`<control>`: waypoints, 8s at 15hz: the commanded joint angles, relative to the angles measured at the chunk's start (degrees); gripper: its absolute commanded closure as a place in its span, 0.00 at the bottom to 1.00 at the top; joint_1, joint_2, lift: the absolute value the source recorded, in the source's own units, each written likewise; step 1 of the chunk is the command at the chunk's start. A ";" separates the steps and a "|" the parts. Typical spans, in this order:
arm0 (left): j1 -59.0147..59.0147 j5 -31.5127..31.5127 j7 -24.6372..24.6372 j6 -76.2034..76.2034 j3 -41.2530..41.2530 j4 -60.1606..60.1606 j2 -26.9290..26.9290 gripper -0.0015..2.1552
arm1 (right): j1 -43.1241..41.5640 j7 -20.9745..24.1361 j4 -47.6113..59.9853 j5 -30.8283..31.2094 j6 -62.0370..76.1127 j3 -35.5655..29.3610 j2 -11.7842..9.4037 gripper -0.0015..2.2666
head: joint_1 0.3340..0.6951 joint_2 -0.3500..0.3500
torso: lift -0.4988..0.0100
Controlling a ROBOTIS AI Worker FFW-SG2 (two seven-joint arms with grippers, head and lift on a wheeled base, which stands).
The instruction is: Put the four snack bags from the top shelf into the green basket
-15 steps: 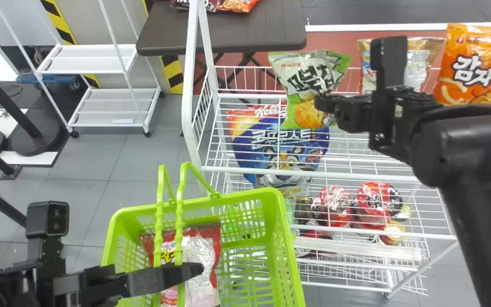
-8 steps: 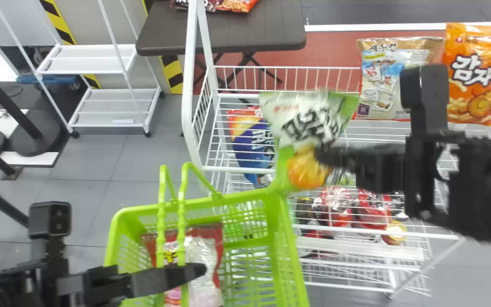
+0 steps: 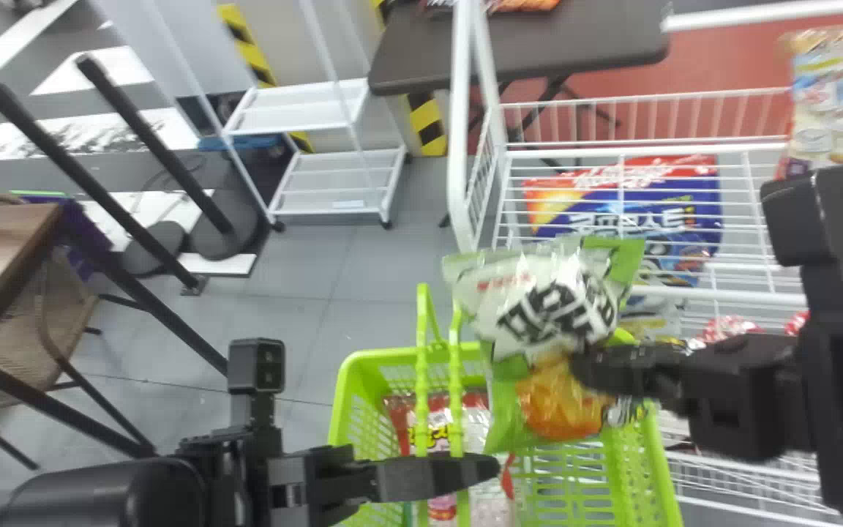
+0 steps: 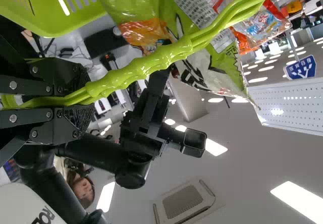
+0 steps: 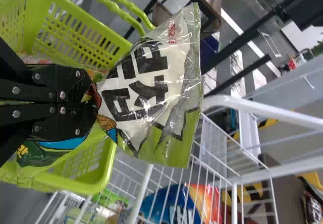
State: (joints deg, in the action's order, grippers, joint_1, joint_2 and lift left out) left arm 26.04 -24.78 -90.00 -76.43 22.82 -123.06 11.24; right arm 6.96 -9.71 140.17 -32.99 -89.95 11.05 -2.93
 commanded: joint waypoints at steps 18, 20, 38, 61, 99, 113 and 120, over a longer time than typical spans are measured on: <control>-2.92 0.09 -0.57 0.00 0.47 2.21 -0.08 1.00 | -3.88 1.53 -2.35 -10.78 -0.13 -13.34 -1.37 0.03 | 1.00 0.98 | 0.98; -3.19 0.00 -0.57 0.00 0.55 2.65 0.01 1.00 | -4.32 1.44 -3.94 -0.76 -0.13 -15.01 -3.48 0.04 | 1.00 0.89 | 0.98; -1.17 -0.18 -0.57 0.00 1.61 2.39 -0.87 1.00 | -29.81 -6.64 -63.79 24.99 53.96 -12.90 -7.79 0.22 | 1.00 0.31 | 0.98; -1.43 -0.70 -0.57 -0.88 2.40 2.39 -1.22 1.00 | -6.17 1.97 -8.77 -12.01 6.32 -1.91 -5.68 0.99 | 1.00 0.89 | 0.98; -2.84 -7.74 -0.57 -0.71 5.92 6.61 -0.70 1.00 | -11.35 6.01 -22.31 1.97 16.87 -18.43 -13.68 0.03 | 1.00 0.60 | 0.98; -4.86 -7.21 -0.57 0.00 5.92 12.06 -0.70 1.00 | -30.07 10.76 -61.33 22.45 47.98 -16.15 -11.13 0.04 | 1.00 0.22 | 0.98; -6.35 -7.12 -0.57 0.00 5.83 15.49 -0.08 1.00 | -40.80 11.90 -81.72 30.18 57.65 -14.57 -8.40 0.11 | 1.00 0.21 | 0.98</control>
State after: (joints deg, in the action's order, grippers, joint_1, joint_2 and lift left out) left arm 19.77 -31.84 -90.00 -76.41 28.59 -108.09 10.95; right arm -31.75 2.18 62.34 -3.99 -33.74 -3.60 -11.63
